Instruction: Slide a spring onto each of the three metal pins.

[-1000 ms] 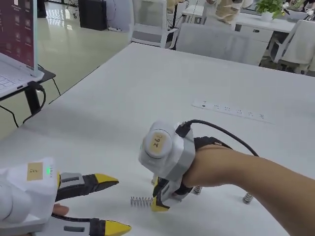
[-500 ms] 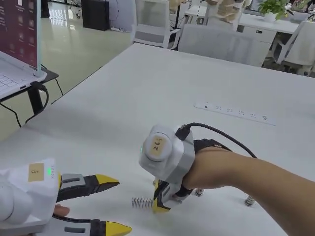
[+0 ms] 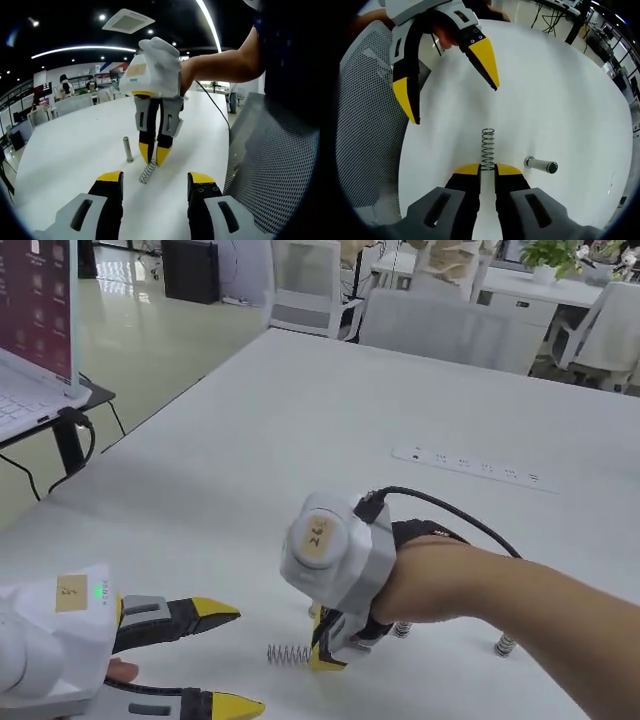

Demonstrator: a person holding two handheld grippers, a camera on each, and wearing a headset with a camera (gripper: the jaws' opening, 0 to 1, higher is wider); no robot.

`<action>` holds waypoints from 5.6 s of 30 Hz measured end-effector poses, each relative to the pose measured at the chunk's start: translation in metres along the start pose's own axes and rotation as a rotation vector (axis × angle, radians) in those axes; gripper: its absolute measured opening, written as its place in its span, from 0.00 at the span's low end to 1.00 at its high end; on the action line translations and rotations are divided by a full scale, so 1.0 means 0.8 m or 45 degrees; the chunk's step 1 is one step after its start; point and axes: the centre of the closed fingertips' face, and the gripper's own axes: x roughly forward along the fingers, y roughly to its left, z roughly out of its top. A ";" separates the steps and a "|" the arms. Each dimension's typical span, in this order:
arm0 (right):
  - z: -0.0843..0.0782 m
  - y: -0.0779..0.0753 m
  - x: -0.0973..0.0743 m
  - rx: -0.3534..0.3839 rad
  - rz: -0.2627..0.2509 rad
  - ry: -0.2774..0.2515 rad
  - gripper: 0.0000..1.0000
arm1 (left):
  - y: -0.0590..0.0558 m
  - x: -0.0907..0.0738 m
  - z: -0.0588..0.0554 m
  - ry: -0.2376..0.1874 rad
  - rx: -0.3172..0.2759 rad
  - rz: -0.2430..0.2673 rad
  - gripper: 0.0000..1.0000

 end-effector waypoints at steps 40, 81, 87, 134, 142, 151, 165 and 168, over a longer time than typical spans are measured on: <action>0.025 0.047 -0.084 -0.102 -0.028 -0.104 0.08 | -0.025 0.016 0.036 -0.053 0.127 -0.128 0.18; 0.019 0.055 -0.084 -0.102 -0.002 -0.094 0.13 | -0.037 0.018 0.043 -0.067 0.191 -0.195 0.02; 0.018 0.056 -0.079 -0.094 0.006 -0.096 0.13 | -0.035 0.016 0.052 -0.091 0.190 -0.186 0.02; 0.049 0.063 -0.099 -0.113 -0.005 -0.177 0.09 | -0.044 0.027 0.049 -0.089 0.162 -0.206 0.02; 0.052 0.064 -0.100 -0.127 -0.007 -0.164 0.09 | -0.047 0.031 0.052 -0.097 0.157 -0.214 0.02; 0.054 0.064 -0.101 -0.137 -0.008 -0.158 0.08 | -0.047 0.033 0.052 -0.102 0.157 -0.217 0.02; 0.052 0.062 -0.099 -0.139 -0.005 -0.146 0.08 | -0.043 0.034 0.046 -0.084 0.131 -0.199 0.11; 0.051 0.061 -0.099 -0.138 -0.007 -0.143 0.08 | -0.041 0.033 0.046 -0.083 0.122 -0.189 0.13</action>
